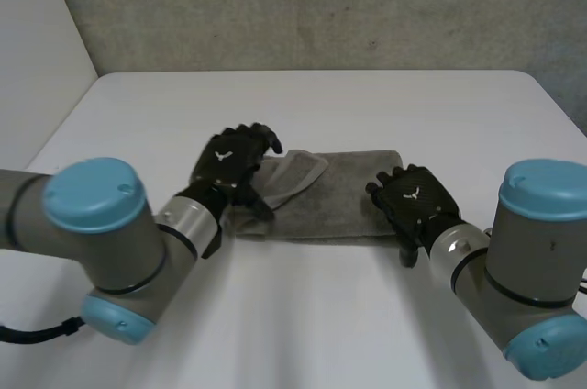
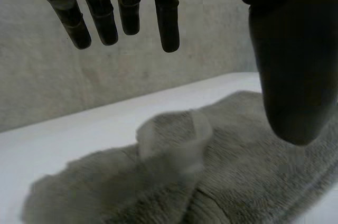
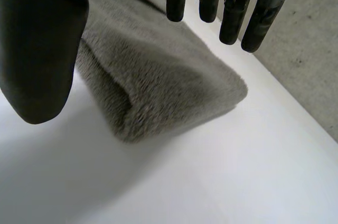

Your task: Fold the towel.

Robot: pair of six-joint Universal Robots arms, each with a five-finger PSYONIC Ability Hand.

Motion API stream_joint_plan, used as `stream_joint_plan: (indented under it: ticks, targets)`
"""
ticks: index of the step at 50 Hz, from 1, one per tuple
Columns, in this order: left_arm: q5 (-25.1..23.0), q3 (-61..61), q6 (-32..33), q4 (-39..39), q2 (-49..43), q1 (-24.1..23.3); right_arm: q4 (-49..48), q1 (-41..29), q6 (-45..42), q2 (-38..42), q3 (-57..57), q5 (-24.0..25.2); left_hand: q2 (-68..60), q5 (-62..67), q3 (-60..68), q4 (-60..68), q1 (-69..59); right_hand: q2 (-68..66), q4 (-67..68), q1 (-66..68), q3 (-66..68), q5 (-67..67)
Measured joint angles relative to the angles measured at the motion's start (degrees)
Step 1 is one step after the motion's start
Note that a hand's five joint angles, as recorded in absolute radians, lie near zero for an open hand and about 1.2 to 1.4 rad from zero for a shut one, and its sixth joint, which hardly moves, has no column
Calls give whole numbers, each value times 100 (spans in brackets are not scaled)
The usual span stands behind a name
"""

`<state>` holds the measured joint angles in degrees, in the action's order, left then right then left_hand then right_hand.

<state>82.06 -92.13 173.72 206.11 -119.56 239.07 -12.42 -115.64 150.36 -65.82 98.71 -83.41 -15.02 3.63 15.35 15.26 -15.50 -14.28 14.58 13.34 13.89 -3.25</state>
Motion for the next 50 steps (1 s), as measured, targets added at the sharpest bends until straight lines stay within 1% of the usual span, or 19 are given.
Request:
stream_joint_plan:
  ticks: [4,8,16,20,28,34,40,50]
  targets:
    - [39,284,67,10,-380,-51,-156,-9,-8,49,135,-13,0,0,0,1,0,0,0,18,2,-12]
    - [178,608,166,32,-759,-47,-319,-35,-9,83,252,-17,0,5,0,0,0,-36,44,182,101,-146]
    - [971,1042,256,36,-1261,-9,-485,-72,-7,100,360,-14,0,5,0,0,0,-488,551,659,622,-771]
    - [1353,1096,248,40,-1318,43,-577,-78,-3,101,381,-21,0,5,0,0,0,-1155,1152,1211,1236,-1368]
    - [2187,1080,240,18,-1279,206,-925,-80,1,109,494,-54,0,5,0,0,0,-2014,1979,2146,2076,-2161]
    - [2361,992,236,-8,-1239,234,-1289,-70,-6,207,558,-89,0,5,0,0,0,-2419,2439,2572,2526,-2591]
    - [2353,897,238,-41,-1191,227,-1490,-37,-15,352,553,-112,0,5,0,0,0,-2473,2540,2656,2630,-2675]
    - [2318,788,206,-55,-1051,219,-1591,51,-22,467,512,-113,0,0,0,1,0,-3173,3135,3263,3206,-3252]
